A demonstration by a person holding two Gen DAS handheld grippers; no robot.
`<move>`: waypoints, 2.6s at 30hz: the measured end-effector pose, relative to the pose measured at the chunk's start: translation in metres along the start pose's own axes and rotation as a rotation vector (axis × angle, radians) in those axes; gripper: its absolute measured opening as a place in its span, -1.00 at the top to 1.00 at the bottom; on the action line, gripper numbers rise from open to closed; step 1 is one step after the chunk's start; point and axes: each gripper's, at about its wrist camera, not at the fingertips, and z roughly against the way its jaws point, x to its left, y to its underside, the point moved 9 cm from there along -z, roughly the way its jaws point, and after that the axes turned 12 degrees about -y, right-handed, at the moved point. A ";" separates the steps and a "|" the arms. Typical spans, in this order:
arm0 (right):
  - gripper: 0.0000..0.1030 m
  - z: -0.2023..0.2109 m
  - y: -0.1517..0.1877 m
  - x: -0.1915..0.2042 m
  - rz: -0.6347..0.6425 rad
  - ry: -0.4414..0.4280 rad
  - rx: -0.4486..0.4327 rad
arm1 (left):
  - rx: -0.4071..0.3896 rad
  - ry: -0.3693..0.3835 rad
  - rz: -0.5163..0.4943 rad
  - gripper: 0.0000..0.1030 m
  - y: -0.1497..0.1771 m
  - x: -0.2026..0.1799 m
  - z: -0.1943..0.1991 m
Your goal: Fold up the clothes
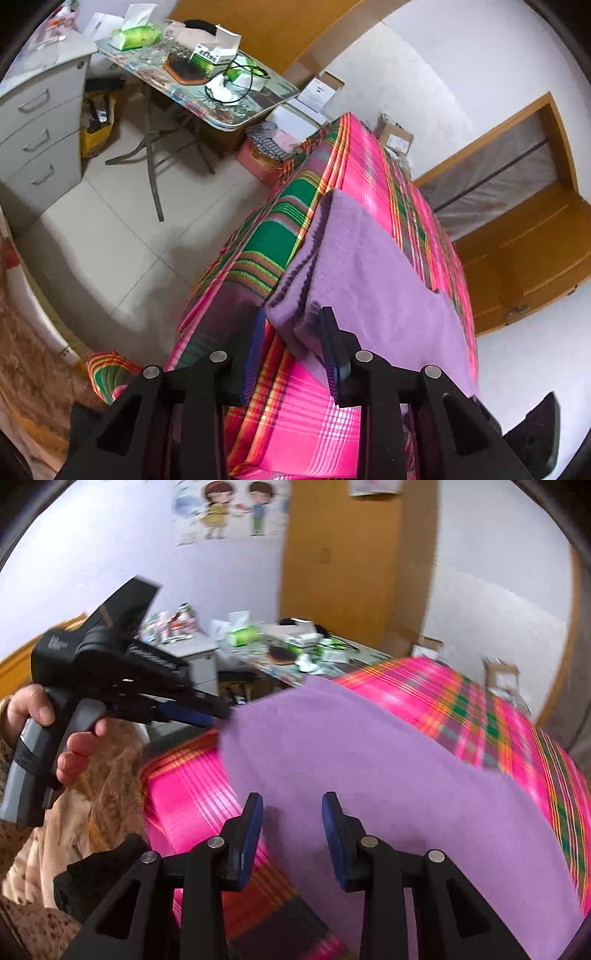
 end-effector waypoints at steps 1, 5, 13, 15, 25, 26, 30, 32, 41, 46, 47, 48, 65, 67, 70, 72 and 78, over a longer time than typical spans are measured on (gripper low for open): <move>0.35 -0.007 -0.003 0.005 0.020 -0.003 0.011 | -0.003 -0.004 -0.006 0.40 -0.002 0.000 0.000; 0.35 -0.030 -0.014 0.026 0.128 -0.002 0.043 | 0.005 -0.027 -0.060 0.37 -0.007 0.000 -0.003; 0.35 -0.066 -0.026 0.045 0.229 0.090 0.078 | 0.005 -0.079 -0.107 0.32 -0.022 0.004 -0.009; 0.35 -0.076 -0.027 0.046 0.251 0.124 0.091 | 0.009 -0.083 -0.120 0.32 -0.025 0.003 -0.011; 0.43 -0.084 -0.029 0.041 0.202 0.145 0.065 | 0.036 -0.068 -0.148 0.31 -0.039 -0.004 -0.020; 0.49 -0.084 -0.028 0.039 0.187 0.137 0.062 | 0.041 -0.067 -0.150 0.31 -0.040 -0.005 -0.021; 0.66 -0.076 -0.027 0.035 0.162 0.129 0.036 | 0.061 -0.058 -0.155 0.31 -0.042 -0.009 -0.024; 0.70 -0.073 -0.031 0.033 0.141 0.120 0.014 | 0.082 -0.050 -0.160 0.29 -0.042 -0.012 -0.026; 0.75 -0.051 -0.033 0.023 0.087 0.087 -0.071 | 0.147 0.019 -0.132 0.24 -0.044 -0.023 -0.030; 0.76 -0.048 -0.034 0.021 0.081 0.087 -0.089 | 0.194 0.011 -0.142 0.11 -0.043 -0.031 -0.037; 0.76 -0.047 -0.035 0.021 0.079 0.087 -0.092 | 0.198 0.011 -0.140 0.11 -0.043 -0.031 -0.038; 0.76 -0.046 -0.035 0.021 0.080 0.086 -0.097 | 0.197 0.019 -0.130 0.11 -0.044 -0.031 -0.037; 0.76 -0.043 -0.032 0.024 0.109 0.074 -0.120 | 0.278 0.119 -0.058 0.10 -0.034 -0.043 -0.043; 0.76 -0.043 -0.032 0.023 0.108 0.072 -0.124 | 0.289 0.128 -0.051 0.10 -0.034 -0.045 -0.045; 0.76 -0.042 -0.032 0.021 0.109 0.071 -0.128 | 0.296 0.140 -0.046 0.11 -0.036 -0.049 -0.049; 0.76 -0.042 -0.032 0.020 0.105 0.068 -0.130 | 0.299 0.152 -0.040 0.11 -0.037 -0.052 -0.050; 0.76 -0.039 -0.035 0.008 0.094 0.069 -0.139 | 0.269 0.171 -0.063 0.57 -0.039 -0.059 -0.046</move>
